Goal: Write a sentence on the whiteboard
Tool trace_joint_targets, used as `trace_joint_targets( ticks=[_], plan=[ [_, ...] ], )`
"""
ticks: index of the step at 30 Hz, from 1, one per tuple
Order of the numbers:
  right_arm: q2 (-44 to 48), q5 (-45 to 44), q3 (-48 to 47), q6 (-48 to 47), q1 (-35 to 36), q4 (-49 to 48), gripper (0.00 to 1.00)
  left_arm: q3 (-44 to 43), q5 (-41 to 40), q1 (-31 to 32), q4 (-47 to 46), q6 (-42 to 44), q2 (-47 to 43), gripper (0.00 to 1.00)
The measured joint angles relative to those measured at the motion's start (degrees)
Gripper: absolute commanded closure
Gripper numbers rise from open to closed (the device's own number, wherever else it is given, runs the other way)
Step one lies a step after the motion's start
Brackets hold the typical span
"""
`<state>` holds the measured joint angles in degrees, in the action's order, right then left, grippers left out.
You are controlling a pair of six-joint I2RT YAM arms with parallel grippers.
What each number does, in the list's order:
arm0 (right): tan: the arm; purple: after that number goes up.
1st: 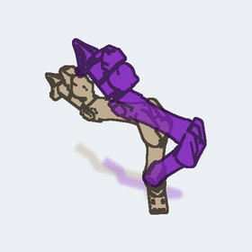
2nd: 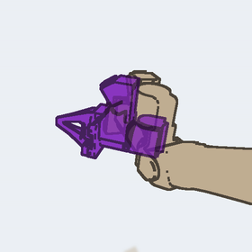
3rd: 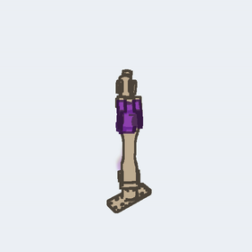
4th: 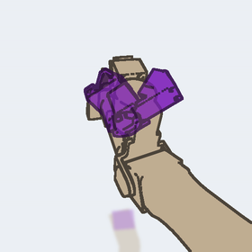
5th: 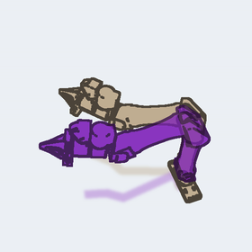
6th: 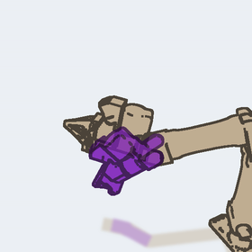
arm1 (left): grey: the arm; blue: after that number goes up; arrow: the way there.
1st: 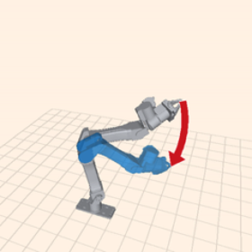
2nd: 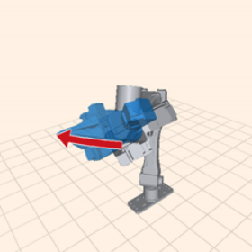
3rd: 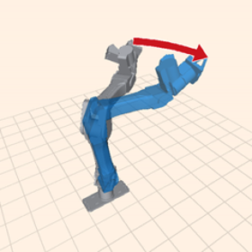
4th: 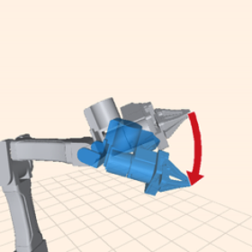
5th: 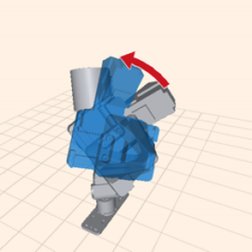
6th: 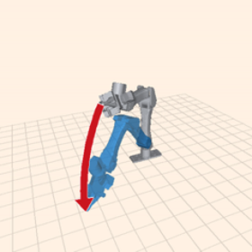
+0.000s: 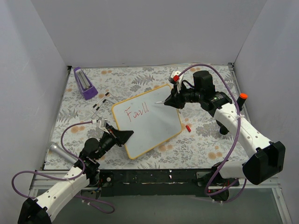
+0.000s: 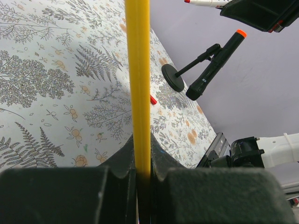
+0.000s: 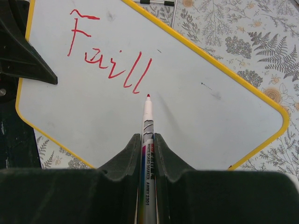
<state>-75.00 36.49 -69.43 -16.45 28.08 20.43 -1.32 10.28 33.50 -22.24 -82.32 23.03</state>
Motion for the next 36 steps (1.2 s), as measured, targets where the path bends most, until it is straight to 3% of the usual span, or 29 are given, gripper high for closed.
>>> trace_joint_targets(
  ticks=[24, 36],
  plan=[
    [0.0, -0.3, 0.0, 0.1, -1.0, -0.4, 0.99, 0.0, 0.0, 0.0, 0.2, 0.0, -0.2, 1.0],
    [-4.3, -1.8, 0.0, 1.6, -3.6, -4.3, 0.99, 0.0, 0.0, 0.0, 0.2, 0.0, -0.2, 1.0]
  ],
)
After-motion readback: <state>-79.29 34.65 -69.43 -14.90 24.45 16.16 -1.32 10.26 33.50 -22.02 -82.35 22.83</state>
